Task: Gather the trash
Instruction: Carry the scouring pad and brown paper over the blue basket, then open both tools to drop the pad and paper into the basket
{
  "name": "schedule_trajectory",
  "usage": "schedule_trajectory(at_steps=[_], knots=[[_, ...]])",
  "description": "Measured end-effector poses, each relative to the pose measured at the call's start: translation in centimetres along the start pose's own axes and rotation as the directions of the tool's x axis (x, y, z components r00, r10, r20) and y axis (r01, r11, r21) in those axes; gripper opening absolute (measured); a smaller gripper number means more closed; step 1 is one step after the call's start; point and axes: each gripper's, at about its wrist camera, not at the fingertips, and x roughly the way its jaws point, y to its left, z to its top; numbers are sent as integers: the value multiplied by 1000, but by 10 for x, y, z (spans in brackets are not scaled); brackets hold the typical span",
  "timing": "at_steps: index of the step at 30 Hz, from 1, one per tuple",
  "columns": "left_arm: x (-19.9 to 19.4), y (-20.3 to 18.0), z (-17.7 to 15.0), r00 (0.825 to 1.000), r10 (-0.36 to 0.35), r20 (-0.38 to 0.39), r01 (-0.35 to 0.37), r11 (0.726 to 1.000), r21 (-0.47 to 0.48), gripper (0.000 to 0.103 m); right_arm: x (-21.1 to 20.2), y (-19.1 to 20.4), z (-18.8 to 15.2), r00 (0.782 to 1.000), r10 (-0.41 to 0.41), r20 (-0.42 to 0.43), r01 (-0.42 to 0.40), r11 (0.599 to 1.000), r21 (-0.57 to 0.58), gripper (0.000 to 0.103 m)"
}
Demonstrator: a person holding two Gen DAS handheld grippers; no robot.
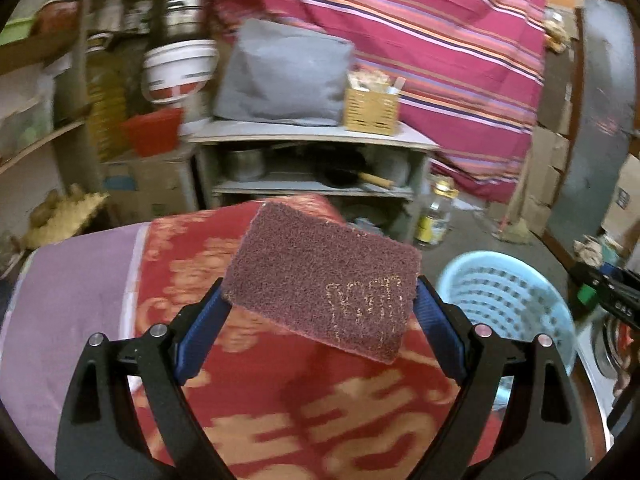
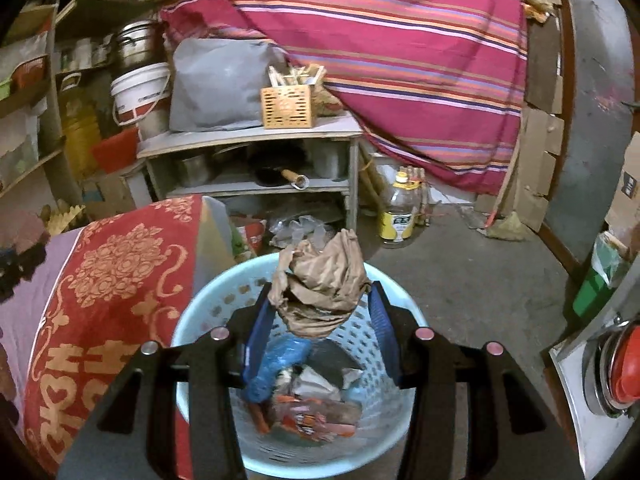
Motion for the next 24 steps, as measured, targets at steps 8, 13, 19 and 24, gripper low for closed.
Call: schedule_trajectory(at_steps=[8, 13, 19, 24], knots=[[27, -83, -13, 992, -122, -34, 123, 992, 42, 88, 10, -38, -13, 999, -8, -42, 10, 999, 47, 47], [47, -118, -22, 982, -175, -68, 179, 982, 54, 88, 19, -51, -22, 998, 18, -66, -14, 998, 59, 47], [65, -139, -29, 973, -203, -108, 211, 975, 69, 90, 26, -55, -24, 997, 25, -77, -20, 998, 63, 47], [70, -138, -31, 973, -198, -119, 207, 976, 65, 95, 27, -57, -23, 997, 27, -79, -22, 998, 66, 47]])
